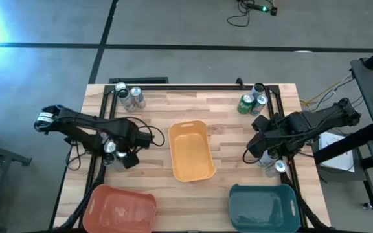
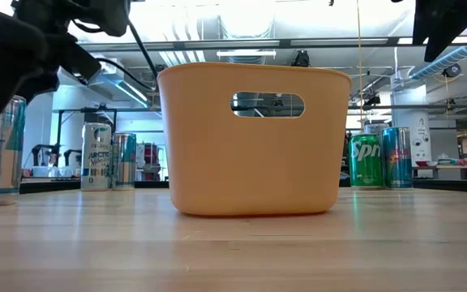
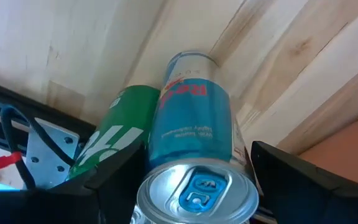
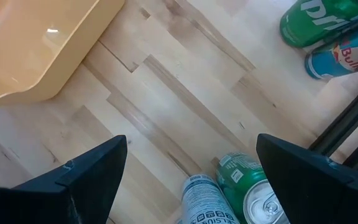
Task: Sort soda cans
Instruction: Put the bottom left blue soda can into the yellow bin
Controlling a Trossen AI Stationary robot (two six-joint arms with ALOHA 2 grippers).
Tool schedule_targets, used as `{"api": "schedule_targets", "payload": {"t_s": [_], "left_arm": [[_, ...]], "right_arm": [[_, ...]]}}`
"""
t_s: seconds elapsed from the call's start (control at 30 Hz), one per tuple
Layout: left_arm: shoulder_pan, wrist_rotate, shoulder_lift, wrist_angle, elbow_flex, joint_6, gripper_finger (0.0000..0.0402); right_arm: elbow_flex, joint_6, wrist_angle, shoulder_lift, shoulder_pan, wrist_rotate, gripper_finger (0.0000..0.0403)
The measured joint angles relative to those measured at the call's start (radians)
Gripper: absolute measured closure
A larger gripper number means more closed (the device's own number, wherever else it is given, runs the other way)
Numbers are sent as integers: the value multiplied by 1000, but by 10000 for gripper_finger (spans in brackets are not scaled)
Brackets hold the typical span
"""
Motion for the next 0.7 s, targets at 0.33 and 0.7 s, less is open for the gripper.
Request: {"api": "schedule_targets", "payload": {"t_s": [0.33,0.7], "left_arm": [[0,30,26,-28,0,51,128],[0,36,20,-35,0,51,184]], "right_arm": [[0,-4,0,0,0,0,48],[0,-14,0,0,0,0,49]]}}
